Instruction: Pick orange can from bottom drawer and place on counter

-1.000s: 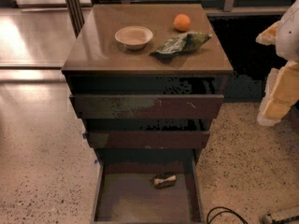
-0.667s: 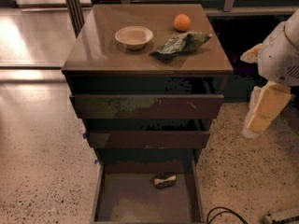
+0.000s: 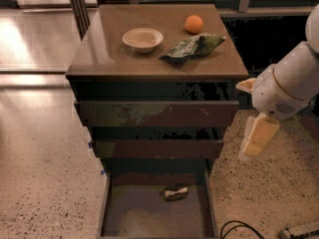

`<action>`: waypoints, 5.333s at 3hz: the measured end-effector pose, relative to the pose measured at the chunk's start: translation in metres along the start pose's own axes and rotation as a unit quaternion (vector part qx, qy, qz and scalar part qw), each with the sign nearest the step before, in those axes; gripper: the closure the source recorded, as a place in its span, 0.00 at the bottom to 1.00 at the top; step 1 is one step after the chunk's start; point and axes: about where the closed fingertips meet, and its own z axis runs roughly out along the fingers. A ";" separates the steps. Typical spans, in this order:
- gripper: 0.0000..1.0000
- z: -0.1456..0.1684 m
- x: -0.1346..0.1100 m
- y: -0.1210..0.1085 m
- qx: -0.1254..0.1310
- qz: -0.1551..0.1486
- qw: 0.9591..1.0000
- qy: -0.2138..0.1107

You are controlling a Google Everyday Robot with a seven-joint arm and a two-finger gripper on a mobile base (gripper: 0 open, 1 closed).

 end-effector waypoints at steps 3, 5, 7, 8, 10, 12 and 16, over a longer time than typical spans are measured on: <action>0.00 0.069 0.028 0.011 -0.038 0.000 0.999 -0.024; 0.00 0.164 0.032 0.027 -0.063 -0.012 0.995 -0.077; 0.00 0.243 0.034 0.051 -0.113 -0.024 0.990 -0.076; 0.00 0.243 0.034 0.051 -0.113 -0.024 0.990 -0.076; 0.00 0.278 0.046 0.054 -0.114 -0.024 0.988 -0.104; 0.00 0.376 0.059 0.060 -0.137 -0.030 0.982 -0.130; 0.00 0.477 0.078 0.090 -0.193 -0.019 0.971 -0.136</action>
Offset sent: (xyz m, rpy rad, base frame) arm 0.0023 -0.0071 -0.0380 -0.0093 0.0471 0.0160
